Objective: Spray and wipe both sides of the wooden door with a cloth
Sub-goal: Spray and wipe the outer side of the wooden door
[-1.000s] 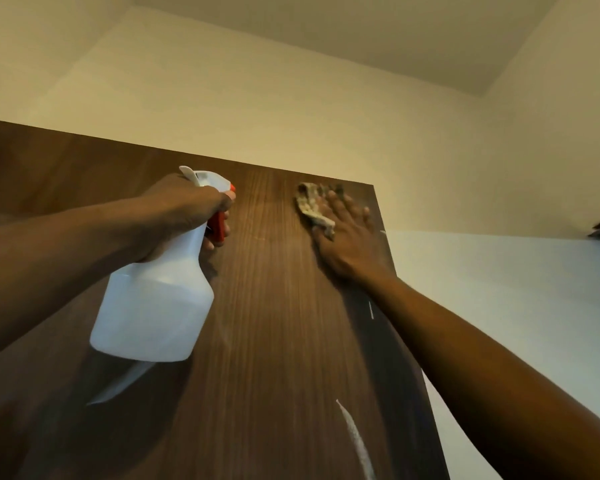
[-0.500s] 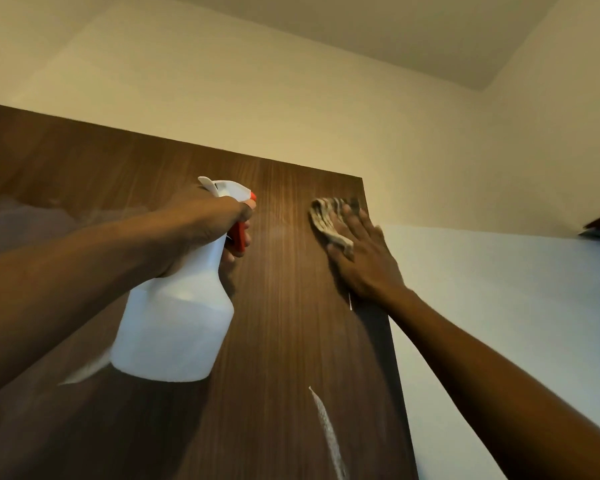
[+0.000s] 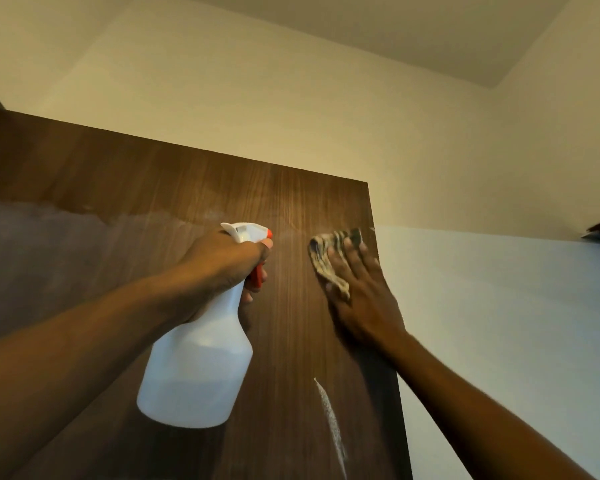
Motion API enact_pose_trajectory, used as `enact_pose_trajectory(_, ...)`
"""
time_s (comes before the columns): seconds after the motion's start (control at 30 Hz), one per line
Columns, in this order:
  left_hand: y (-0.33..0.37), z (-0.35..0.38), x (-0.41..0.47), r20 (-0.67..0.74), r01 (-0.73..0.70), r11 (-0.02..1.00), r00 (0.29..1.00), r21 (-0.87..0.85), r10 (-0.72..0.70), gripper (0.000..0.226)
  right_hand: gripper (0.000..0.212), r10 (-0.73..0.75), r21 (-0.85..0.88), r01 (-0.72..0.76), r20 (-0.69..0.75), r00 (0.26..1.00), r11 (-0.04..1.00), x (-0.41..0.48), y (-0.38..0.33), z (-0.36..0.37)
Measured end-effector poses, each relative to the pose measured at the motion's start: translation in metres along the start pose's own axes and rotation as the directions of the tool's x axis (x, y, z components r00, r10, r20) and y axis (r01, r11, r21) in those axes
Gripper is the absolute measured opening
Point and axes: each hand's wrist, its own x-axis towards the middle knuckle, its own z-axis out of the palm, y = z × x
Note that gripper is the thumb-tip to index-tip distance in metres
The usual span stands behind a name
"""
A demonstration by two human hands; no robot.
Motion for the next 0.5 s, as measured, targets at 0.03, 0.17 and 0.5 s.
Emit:
enact_pose_trajectory(0.03,-0.001,-0.004,-0.004,-0.01,0.003,1.0,1.0,-0.004,-0.003,0.031,0.063,-0.016,0.014,0.016,0.009,1.0,1.0,-0.018,-0.001,0.001)
enact_pose_trajectory(0.17,-0.006,-0.021,-0.018,-0.037,0.021,1.0,0.999,0.008,-0.021,0.033,0.069,0.234,0.015,-0.234,0.001,0.972,0.972,-0.031,0.015,0.0)
enact_pose_trajectory(0.5,-0.01,-0.066,-0.04,-0.043,0.053,0.996,0.997,-0.067,-0.056,0.03,0.062,0.085,0.031,-0.086,0.052,0.995,0.996,0.043,-0.08,0.017)
